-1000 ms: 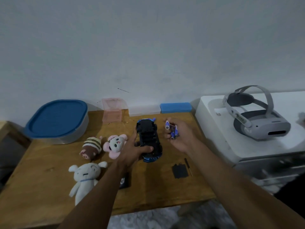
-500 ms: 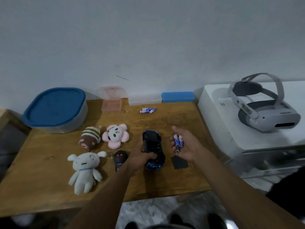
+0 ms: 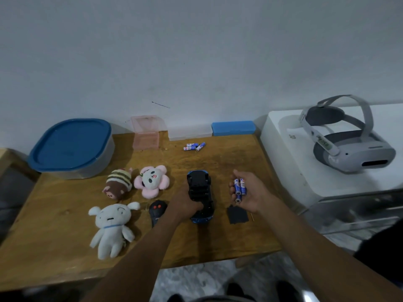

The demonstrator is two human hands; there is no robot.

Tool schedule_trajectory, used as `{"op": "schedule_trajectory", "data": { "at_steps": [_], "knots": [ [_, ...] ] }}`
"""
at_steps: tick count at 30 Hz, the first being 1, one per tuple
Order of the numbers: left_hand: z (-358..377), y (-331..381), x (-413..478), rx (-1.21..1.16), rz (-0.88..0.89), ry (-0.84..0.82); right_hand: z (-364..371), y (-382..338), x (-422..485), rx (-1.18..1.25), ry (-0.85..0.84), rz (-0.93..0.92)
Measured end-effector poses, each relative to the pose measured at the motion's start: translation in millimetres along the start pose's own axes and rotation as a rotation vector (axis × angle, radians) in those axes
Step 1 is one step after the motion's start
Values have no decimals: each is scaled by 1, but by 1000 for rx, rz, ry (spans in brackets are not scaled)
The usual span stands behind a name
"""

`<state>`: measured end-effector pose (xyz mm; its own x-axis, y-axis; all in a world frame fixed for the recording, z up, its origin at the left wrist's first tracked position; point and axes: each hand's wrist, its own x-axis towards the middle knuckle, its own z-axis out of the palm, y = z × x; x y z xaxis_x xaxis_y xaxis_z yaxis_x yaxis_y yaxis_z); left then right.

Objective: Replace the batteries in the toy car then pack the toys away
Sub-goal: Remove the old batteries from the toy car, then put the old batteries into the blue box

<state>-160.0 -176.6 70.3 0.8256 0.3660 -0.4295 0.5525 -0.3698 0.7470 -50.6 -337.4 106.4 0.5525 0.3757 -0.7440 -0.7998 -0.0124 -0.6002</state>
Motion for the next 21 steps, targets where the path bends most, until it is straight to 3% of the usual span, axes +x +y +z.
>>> {"op": "schedule_trajectory", "data": {
  "at_steps": [7,11,15,21],
  "knots": [
    [-15,5,2,142,3,-19,13,-1,0,-25,36,-37],
    [-33,18,7,235,18,154,20,-5,0,-68,109,-81],
    [-50,38,18,140,118,259,23,-12,1,-208,204,-209],
    [-47,79,49,55,209,223,16,-42,9,-431,252,-343]
  ]
}}
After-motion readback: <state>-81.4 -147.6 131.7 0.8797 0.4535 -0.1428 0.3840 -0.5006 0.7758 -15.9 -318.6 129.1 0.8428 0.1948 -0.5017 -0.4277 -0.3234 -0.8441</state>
